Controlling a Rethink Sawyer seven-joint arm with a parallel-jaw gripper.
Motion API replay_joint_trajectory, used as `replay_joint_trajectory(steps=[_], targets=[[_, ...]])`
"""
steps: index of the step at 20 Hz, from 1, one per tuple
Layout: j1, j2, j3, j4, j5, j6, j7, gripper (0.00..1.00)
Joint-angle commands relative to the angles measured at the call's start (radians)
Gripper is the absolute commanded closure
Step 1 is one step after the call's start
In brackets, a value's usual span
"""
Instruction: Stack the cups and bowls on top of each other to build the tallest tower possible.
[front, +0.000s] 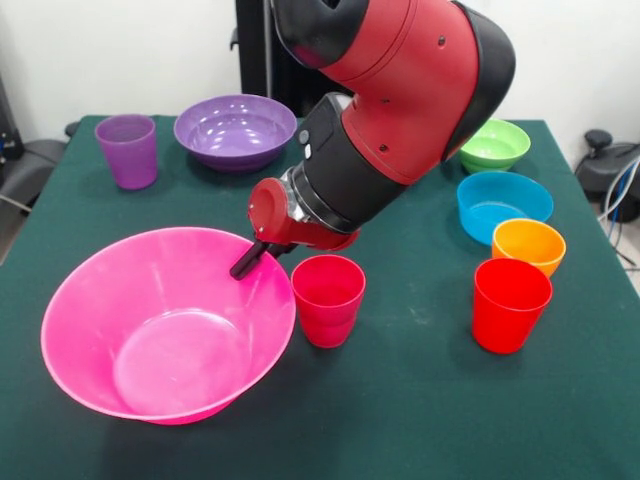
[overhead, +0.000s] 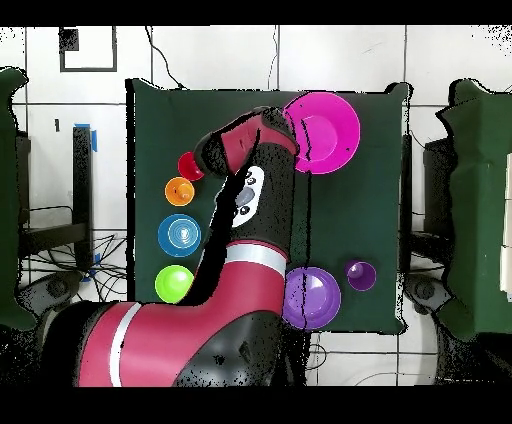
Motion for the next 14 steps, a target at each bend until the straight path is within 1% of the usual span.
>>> replay_joint_trajectory(steps=[1,4,8,14], targets=[[0.014,-0.012,0.094,-0.026,-0.065,0.088,-0.308,1.0],[0.012,-0.017,0.091,-0.023,-0.069,0.08,-0.311,1.0],[0.013,0.004,0.092,-0.044,-0.078,0.071,-0.309,1.0],[0.01,-0.01,0.092,-0.025,-0.082,0.06,-0.326,1.0]])
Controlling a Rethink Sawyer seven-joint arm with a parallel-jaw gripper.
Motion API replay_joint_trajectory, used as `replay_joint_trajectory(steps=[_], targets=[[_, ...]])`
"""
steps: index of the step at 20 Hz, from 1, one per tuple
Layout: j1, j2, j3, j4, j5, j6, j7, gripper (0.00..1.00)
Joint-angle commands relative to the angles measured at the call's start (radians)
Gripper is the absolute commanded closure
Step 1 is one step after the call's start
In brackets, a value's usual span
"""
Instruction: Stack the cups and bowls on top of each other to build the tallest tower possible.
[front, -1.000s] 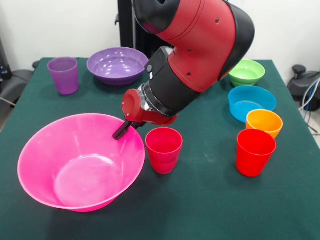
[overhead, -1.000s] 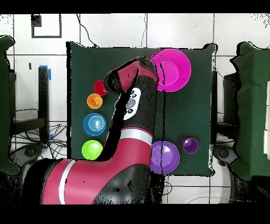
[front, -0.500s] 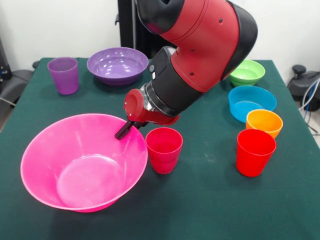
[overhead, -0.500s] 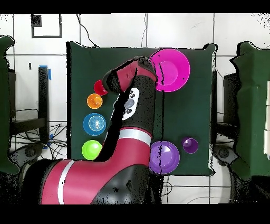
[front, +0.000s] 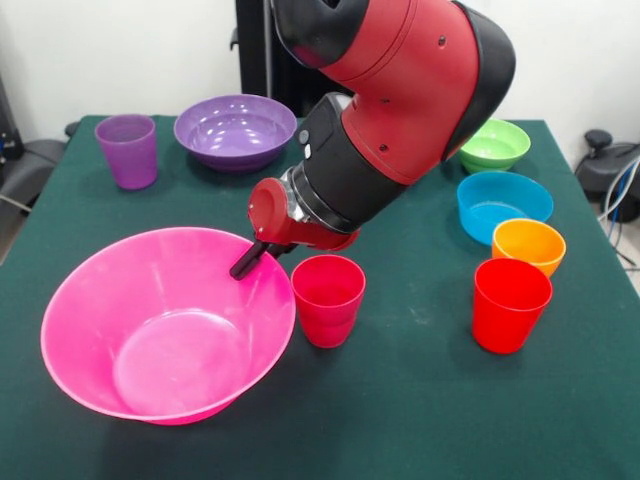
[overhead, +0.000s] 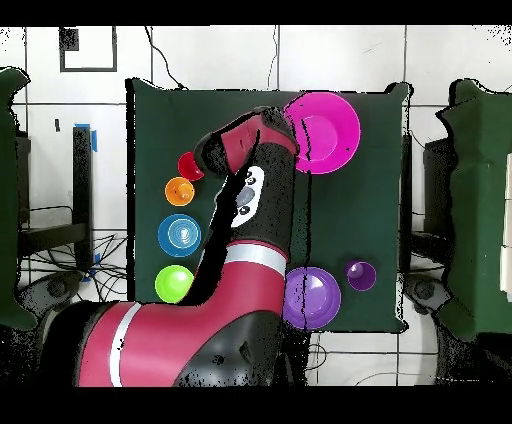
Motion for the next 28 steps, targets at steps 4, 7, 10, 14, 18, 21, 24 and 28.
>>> replay_joint_trajectory(steps=[4,7,10,14,18,21,24,28], targets=[[0.007,-0.019,0.092,-0.02,-0.085,0.059,-0.346,1.0],[0.003,-0.016,0.094,-0.025,-0.09,0.052,-0.364,1.0],[0.001,-0.017,0.093,-0.024,-0.093,0.048,-0.374,1.0],[0.005,-0.011,0.093,-0.035,-0.098,0.055,-0.375,1.0],[0.007,0.002,0.099,-0.052,-0.106,0.063,-0.366,1.0],[0.008,0.005,0.102,-0.057,-0.111,0.071,-0.371,1.0],[0.01,0.015,0.102,-0.072,-0.116,0.077,-0.37,1.0],[0.012,0.025,0.101,-0.085,-0.113,0.082,-0.354,1.0]])
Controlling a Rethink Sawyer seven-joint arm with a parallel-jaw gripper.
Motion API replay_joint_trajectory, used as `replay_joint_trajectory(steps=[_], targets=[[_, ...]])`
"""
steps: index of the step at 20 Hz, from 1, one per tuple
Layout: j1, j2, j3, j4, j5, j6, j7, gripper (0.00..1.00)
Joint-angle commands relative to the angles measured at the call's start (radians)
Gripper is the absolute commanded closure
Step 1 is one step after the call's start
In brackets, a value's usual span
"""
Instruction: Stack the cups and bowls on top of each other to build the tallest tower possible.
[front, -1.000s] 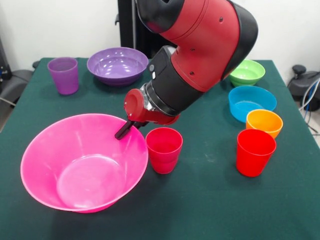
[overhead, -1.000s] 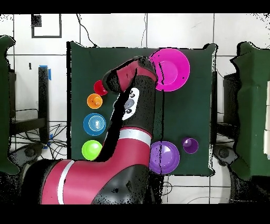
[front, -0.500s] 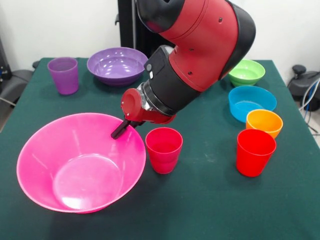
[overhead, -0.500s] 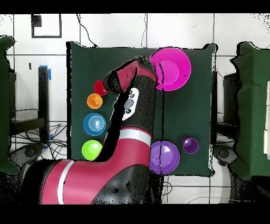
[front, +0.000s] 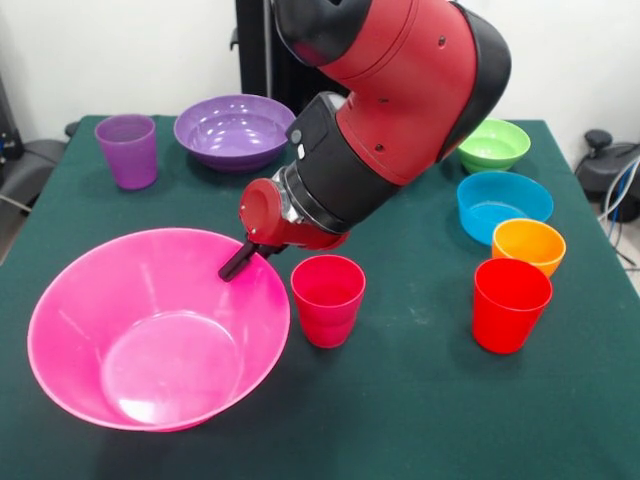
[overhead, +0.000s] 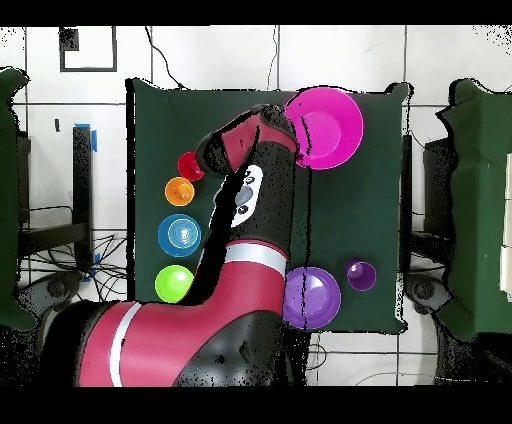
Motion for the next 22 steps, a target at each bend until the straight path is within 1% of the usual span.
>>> replay_joint_trajectory(steps=[1,14,18,22], targets=[[0.013,0.021,0.1,-0.066,-0.068,0.082,-0.319,1.0],[0.013,0.029,0.095,-0.082,-0.06,0.102,-0.321,1.0],[0.011,0.021,0.089,-0.068,-0.063,0.101,-0.334,1.0],[0.008,0.018,0.085,-0.051,-0.063,0.091,-0.32,1.0]])
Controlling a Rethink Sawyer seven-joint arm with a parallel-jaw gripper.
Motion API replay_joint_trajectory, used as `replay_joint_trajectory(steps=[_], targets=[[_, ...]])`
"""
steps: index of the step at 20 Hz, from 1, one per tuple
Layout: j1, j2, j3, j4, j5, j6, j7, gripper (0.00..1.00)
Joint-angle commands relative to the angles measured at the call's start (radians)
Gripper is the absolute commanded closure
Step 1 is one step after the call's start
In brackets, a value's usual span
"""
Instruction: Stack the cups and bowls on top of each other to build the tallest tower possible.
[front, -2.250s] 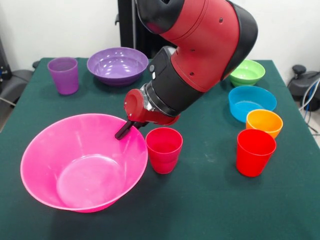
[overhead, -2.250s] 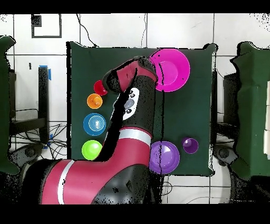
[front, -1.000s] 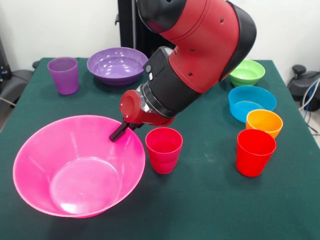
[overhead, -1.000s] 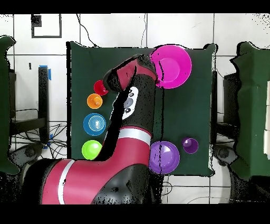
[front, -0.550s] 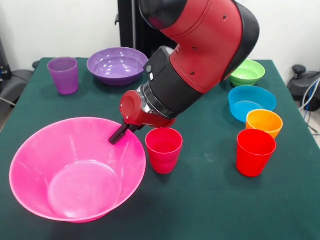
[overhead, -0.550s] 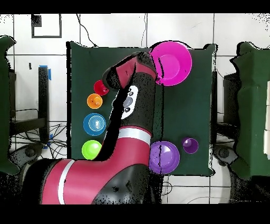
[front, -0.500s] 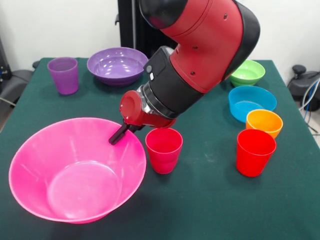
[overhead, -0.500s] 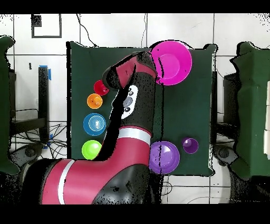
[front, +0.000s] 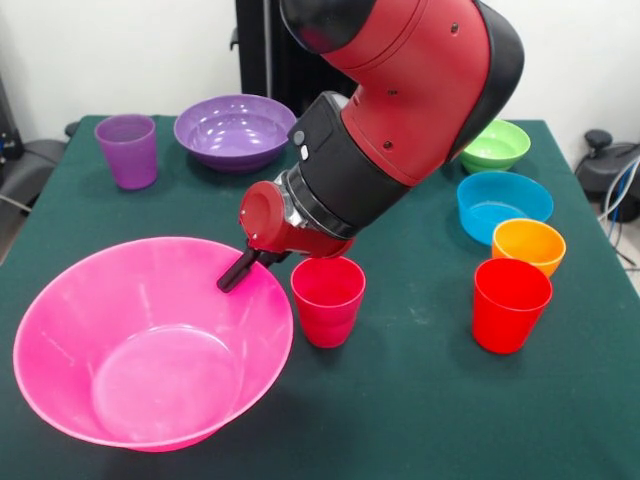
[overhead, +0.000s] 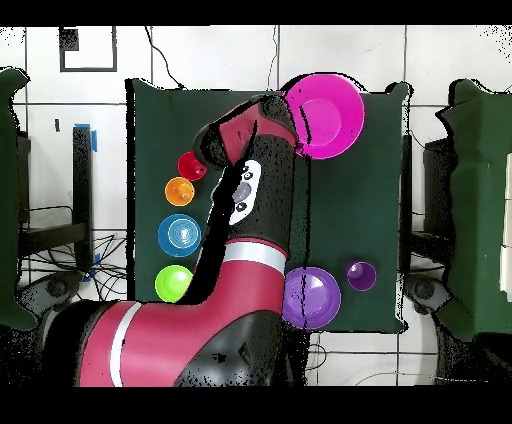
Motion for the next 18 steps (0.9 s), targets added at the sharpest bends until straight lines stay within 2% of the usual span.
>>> replay_joint_trajectory(steps=[1,18], targets=[[0.009,0.015,0.086,-0.001,-0.059,0.096,-0.315,1.0],[0.008,0.03,0.095,-0.026,-0.057,0.143,-0.337,1.0]])
